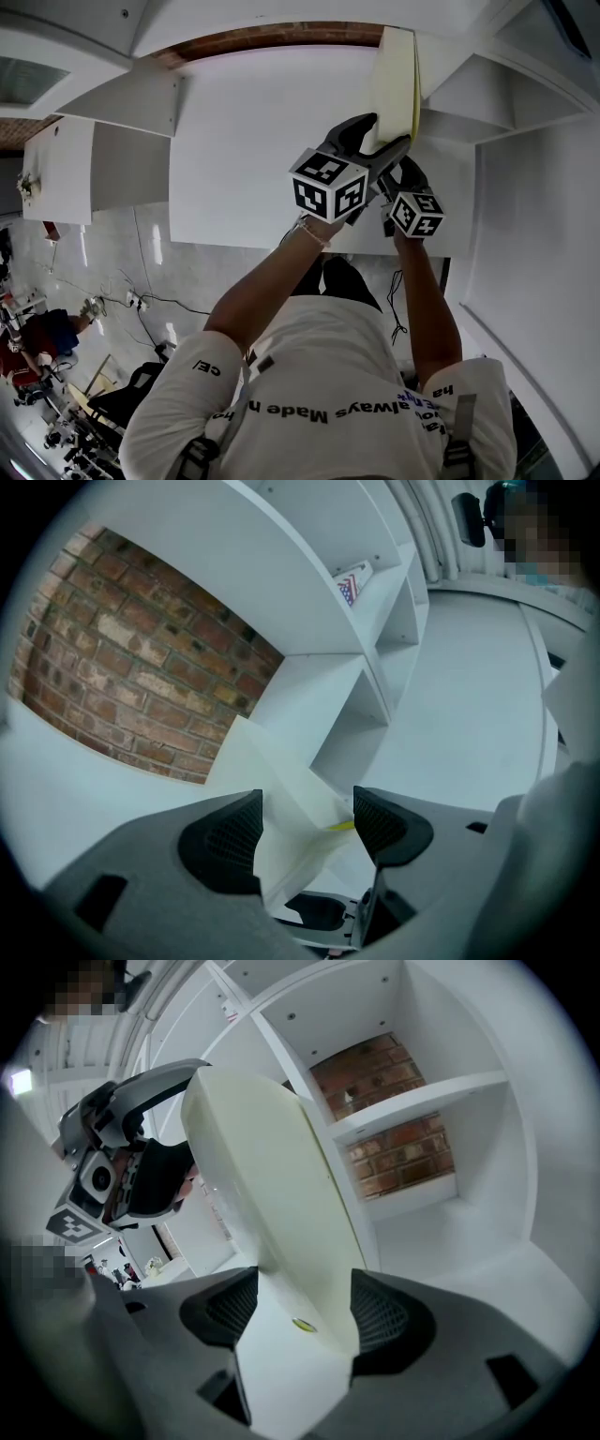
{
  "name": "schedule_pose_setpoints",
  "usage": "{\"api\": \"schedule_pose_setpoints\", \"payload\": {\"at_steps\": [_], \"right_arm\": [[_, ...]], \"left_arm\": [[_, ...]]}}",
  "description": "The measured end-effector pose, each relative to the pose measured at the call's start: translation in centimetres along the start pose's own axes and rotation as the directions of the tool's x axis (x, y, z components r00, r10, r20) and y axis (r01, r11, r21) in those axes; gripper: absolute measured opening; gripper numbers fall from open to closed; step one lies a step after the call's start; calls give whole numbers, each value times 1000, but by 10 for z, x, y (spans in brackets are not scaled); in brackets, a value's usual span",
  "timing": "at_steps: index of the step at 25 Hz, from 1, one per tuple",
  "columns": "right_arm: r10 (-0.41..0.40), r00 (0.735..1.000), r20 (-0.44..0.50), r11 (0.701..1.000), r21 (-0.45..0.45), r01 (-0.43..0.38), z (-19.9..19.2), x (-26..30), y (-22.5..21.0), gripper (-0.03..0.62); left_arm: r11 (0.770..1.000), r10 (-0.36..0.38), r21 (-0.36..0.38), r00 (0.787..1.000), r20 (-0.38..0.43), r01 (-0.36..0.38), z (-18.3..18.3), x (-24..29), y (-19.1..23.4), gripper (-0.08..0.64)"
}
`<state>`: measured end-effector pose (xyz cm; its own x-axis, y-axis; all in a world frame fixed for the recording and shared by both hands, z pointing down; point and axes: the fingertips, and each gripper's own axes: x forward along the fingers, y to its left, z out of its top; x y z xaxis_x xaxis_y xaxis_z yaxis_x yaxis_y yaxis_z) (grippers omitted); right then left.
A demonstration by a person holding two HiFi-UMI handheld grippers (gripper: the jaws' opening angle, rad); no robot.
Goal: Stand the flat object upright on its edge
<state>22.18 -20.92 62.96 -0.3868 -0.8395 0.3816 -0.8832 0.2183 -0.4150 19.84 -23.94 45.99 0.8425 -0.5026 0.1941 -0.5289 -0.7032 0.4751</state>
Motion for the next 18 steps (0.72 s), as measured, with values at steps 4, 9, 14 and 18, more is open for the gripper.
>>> {"api": "schedule_pose_setpoints", "payload": {"at_steps": [4,9,14,18], "right_arm": [[-31,999,10,1000,7,31,12,13,-9,310],[-62,998,17,998,2,62,25,30,-20,310],[-92,996,18,996,-5,92,35,41,-28,310],[-104,994,18,995,-11,104,42,48,-34,310]], "left_arm": [[1000,-1,6,1000,-5,1,11,14,10,305],[1000,6,7,1000,-7,-6,21,31,24,304],[1000,6,2,1000,-5,-6,31,43,34,305],[1000,10,-2,1000,-4,-10,36,50,40,304]]}}
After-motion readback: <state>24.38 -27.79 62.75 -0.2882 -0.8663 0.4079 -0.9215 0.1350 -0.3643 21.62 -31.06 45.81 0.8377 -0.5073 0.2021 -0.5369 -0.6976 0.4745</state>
